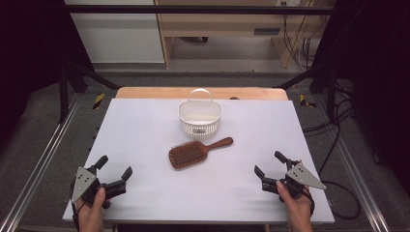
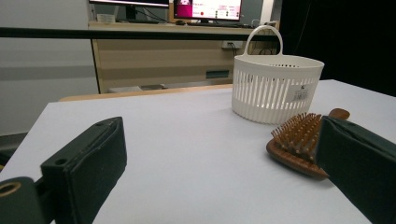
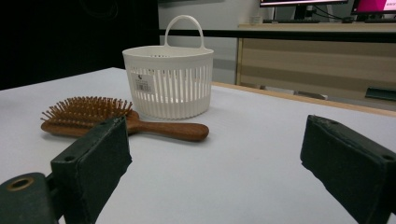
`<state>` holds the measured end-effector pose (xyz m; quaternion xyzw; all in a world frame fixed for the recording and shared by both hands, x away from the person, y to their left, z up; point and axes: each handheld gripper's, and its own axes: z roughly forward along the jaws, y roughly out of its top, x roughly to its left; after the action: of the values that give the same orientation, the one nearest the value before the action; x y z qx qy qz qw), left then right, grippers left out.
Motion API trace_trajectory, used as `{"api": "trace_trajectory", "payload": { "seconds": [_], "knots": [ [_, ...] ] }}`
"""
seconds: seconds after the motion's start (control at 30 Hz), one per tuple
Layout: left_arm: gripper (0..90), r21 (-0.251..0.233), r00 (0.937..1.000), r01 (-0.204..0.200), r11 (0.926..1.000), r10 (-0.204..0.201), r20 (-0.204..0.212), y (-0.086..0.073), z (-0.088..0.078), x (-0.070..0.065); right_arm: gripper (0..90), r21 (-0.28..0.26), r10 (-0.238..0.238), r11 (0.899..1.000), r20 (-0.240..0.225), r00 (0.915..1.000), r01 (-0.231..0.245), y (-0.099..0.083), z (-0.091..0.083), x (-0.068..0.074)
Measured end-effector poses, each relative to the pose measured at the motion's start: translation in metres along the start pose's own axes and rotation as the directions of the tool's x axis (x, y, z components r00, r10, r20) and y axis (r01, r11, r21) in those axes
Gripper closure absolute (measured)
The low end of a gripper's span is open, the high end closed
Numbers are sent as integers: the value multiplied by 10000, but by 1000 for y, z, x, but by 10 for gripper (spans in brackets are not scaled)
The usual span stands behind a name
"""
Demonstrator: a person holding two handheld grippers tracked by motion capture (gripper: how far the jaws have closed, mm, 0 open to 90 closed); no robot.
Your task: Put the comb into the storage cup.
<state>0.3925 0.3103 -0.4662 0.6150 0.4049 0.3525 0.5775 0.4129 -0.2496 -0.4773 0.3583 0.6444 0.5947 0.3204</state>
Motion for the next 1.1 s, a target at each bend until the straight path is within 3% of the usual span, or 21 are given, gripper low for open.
{"api": "trace_trajectory", "payload": {
  "seconds": [0.47,0.73,0.93,1.1],
  "knots": [
    [24,-91,10000,-8,10000,8,-93,0,0,1,58,308,186,9993,278,9994,-195,-1,3,1],
    [17,-17,9994,-96,10000,96,-321,2,2,-1,86,807,448,9954,868,9952,-518,1,7,3],
    [17,36,9989,-134,9999,135,-442,2,2,-2,106,1086,428,9927,902,9950,-525,3,8,6],
    [17,25,9991,20,10000,-19,-412,1,2,0,128,1629,295,9856,1040,9941,-463,7,16,11]
  ]
}}
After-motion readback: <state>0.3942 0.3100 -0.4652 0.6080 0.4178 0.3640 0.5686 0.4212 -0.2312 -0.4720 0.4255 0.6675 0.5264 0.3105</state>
